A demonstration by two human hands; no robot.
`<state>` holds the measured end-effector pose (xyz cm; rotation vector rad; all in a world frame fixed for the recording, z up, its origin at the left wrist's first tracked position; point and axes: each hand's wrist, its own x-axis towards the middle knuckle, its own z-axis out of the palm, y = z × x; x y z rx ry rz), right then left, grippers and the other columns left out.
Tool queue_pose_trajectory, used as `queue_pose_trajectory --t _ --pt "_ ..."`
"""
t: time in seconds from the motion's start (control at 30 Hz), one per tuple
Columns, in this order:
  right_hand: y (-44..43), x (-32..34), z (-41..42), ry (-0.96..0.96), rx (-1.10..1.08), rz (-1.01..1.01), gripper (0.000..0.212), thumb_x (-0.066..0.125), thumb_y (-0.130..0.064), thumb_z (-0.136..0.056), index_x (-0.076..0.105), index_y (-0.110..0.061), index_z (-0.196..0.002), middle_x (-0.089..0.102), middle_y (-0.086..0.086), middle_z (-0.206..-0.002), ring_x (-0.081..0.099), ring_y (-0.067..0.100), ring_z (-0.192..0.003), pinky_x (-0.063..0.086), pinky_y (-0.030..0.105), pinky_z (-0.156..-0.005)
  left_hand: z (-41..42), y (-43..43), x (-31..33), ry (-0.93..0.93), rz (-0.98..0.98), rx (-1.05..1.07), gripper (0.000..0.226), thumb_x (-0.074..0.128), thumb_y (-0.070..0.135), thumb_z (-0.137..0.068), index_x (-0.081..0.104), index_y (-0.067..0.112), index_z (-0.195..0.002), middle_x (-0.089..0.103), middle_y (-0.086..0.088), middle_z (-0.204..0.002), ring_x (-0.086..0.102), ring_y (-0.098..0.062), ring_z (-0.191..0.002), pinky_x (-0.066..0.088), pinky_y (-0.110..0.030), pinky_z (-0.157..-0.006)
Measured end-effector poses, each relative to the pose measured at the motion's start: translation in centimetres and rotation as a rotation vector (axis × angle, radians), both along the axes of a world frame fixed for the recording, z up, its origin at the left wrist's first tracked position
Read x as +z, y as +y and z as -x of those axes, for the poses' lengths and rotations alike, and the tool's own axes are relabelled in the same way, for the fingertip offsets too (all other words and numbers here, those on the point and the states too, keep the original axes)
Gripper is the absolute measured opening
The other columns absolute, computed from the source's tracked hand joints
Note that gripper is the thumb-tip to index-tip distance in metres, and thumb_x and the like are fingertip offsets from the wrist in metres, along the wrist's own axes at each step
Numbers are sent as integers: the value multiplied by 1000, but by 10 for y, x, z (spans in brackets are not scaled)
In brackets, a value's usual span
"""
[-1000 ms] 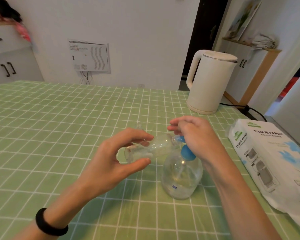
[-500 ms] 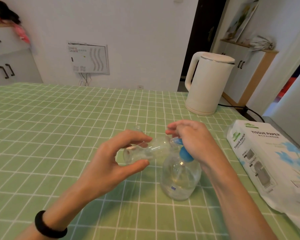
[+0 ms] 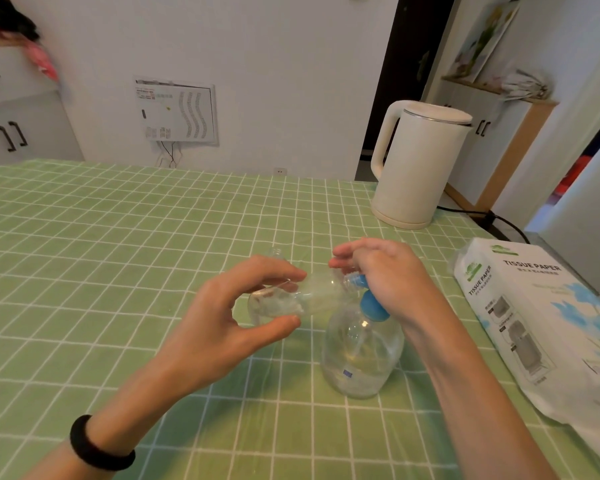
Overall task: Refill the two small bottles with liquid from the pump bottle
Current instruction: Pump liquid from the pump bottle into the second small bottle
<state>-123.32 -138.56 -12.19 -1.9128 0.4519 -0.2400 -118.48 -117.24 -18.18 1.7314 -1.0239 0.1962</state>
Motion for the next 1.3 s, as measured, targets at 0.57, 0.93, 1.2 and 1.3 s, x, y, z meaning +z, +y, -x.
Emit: queue_pose_trajectory --t 0.57,0.93,1.2,1.3 --pt "-3 1 -1 51 2 22 33 45 -12 -96 75 -26 -97 78 -11 -96 68 4 -97 51 25 -87 2 0 1 14 14 -5 42 79 32 -86 70 26 -127 74 13 -123 72 -16 -116 57 -38 -101" --pt "-3 2 -2 50 2 18 33 47 -13 -96 77 -26 -96 79 -11 -94 69 2 -95 51 26 -88 0 2 2 26 6 1 42 79 33 -86 71 23 -126 74 13 -122 72 -15 -117 57 -34 -102" --pt "-5 5 1 1 -1 72 27 48 -20 -95 73 -30 -91 77 -10 -97 68 6 -98 53 35 -98 1 2 1 31 11 -9 40 79 33 -87 71 29 -125 75 12 -123 73 -16 -116 58 -39 -100" --pt "-6 6 0 -26 -3 124 25 48 -29 -92 73 -31 -91 78 -7 -95 70 7 -93 54 30 -85 1 2 1 35 14 -16 41 79 33 -86 70 31 -126 75 12 -123 73 -15 -117 57 -36 -101"
